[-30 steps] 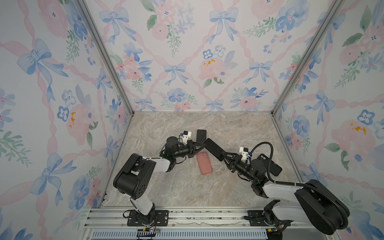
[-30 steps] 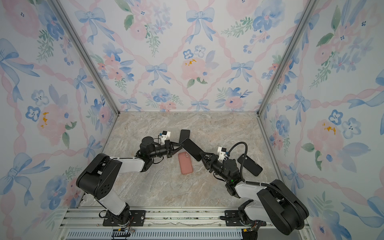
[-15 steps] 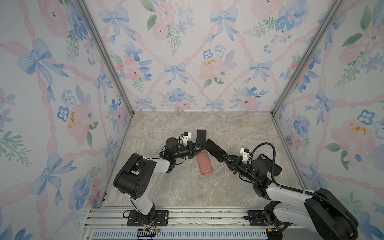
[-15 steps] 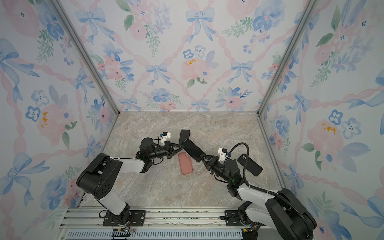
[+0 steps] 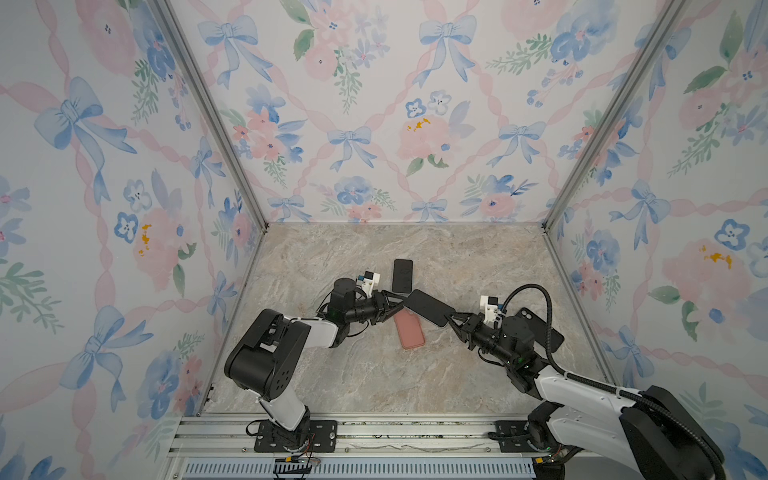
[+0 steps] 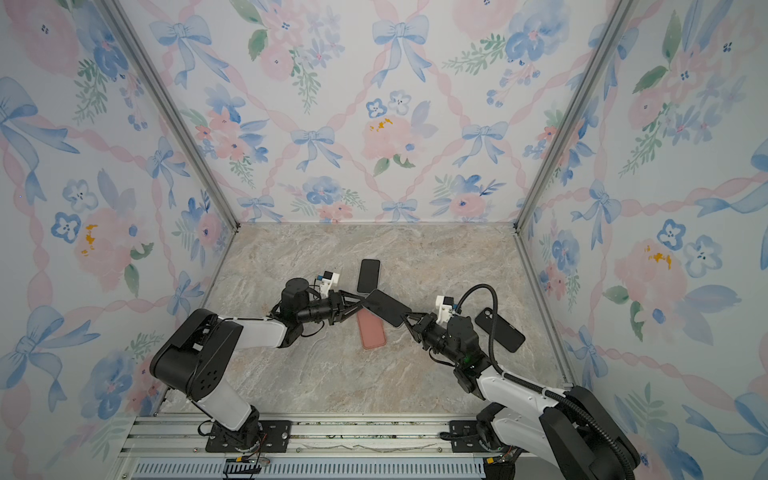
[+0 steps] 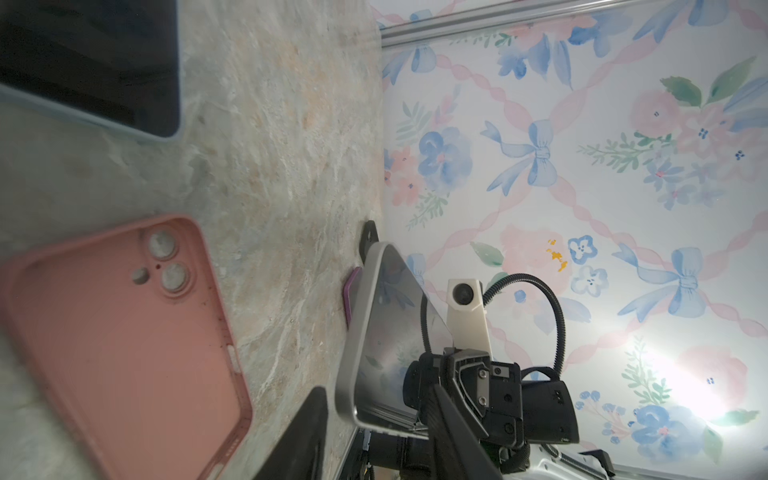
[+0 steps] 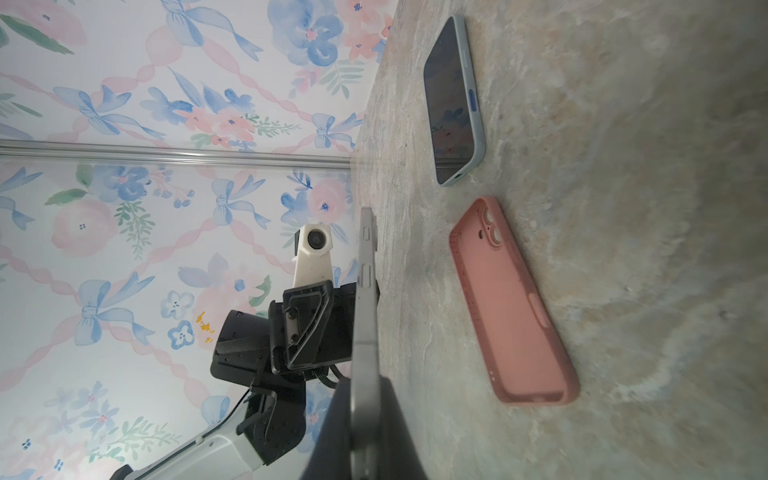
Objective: Put the phone into the phone case
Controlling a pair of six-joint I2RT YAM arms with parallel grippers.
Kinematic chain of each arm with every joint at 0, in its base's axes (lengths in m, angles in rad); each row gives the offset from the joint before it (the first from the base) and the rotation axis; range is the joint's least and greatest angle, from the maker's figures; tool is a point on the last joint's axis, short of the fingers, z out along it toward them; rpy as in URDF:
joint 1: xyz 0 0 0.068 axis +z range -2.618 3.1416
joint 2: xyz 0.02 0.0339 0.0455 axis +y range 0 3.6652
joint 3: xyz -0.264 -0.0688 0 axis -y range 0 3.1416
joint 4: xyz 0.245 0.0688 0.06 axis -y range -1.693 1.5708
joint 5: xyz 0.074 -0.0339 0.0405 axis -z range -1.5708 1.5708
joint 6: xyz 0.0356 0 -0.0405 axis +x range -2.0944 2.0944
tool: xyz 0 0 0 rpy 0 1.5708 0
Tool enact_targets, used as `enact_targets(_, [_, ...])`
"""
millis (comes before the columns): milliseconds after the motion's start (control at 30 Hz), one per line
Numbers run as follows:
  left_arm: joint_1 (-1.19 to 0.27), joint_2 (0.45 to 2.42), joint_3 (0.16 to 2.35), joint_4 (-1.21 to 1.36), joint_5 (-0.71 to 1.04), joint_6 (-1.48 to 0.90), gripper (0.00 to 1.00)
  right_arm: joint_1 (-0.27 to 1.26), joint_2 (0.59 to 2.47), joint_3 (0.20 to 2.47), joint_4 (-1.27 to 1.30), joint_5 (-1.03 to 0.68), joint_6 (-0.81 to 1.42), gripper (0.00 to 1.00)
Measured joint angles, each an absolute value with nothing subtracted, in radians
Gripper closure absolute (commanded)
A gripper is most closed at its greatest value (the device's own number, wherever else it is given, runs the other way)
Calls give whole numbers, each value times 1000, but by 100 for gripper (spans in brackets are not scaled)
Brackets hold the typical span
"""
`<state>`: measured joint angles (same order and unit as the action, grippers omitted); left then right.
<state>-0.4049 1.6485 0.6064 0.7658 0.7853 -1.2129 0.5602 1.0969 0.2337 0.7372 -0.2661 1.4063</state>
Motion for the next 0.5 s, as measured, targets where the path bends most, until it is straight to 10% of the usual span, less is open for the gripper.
enact_targets(500, [-414,1491,470,471,677,-1054,43,544,949,310,365,-271,1252,100])
